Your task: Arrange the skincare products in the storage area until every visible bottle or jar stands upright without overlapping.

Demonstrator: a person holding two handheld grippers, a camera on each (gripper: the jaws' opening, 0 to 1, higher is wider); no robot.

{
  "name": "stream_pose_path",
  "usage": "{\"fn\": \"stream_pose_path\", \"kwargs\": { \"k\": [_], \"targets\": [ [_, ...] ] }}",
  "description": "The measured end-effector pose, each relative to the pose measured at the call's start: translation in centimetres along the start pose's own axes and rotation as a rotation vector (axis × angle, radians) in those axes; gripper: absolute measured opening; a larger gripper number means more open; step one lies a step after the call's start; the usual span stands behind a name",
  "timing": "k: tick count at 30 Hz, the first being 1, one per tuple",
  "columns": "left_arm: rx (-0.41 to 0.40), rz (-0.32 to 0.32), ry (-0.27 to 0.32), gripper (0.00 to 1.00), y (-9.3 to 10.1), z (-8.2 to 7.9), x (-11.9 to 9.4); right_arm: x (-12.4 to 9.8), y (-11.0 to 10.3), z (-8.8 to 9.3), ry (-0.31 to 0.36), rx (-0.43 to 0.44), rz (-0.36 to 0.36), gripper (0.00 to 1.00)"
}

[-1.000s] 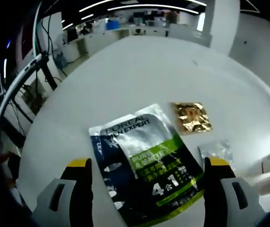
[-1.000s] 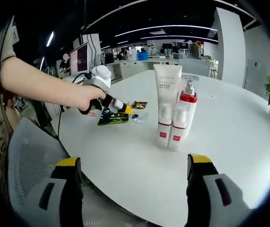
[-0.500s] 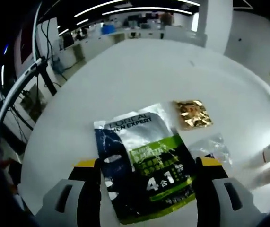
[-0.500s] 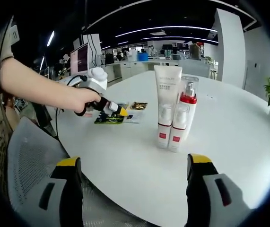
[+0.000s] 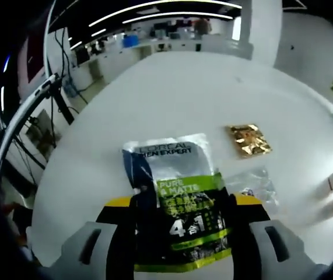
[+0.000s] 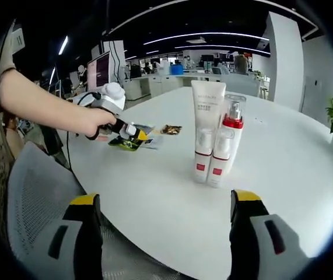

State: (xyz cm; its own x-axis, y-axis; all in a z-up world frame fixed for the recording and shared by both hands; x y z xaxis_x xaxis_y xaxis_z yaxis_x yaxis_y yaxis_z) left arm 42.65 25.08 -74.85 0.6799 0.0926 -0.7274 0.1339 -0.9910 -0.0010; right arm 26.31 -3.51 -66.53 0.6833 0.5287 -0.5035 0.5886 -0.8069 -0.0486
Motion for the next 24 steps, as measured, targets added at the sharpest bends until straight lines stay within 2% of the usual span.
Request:
{"fn": "stream_pose_path", "kwargs": {
  "k": [8, 15, 20, 24],
  "targets": [
    [0.015, 0.036, 0.016, 0.41, 0.07, 0.04, -0.05, 0.04, -0.02, 0.06, -0.005, -0.006, 0.003, 0.91],
    [0.007, 0.067, 0.02, 0.31, -0.15, 0.0, -0.05, 0.03, -0.07, 0.08, -0.007, -0.01, 0.002, 0.91],
    [-0.013, 0.112, 0.03, 0.16, -0.04, -0.34, -0.34, 0.04, -0.12, 0.08, -0.009, -0.015, 0.0, 0.91],
    [0.007, 0.131, 0.026, 0.12, 0.09, -0.16, -0.6, 0.02, -0.12, 0.05, -0.006, -0.019, 0.001, 0.91]
  ]
}}
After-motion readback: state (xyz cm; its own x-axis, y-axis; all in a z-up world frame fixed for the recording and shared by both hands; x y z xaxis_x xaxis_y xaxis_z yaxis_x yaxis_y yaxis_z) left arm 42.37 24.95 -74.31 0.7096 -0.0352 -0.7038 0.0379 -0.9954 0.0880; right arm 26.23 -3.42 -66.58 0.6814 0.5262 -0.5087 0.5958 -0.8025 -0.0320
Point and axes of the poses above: the point that each gripper's makers call its tool centre point, and the gripper's own axes: x roughly forward along the fingers, y roughly to its right, z roughly out of its underside, the point moved 4 cm from there along -x, roughly backward along the fingers, and after that the axes turned 2 degrees about y, right-handed, at the moved point
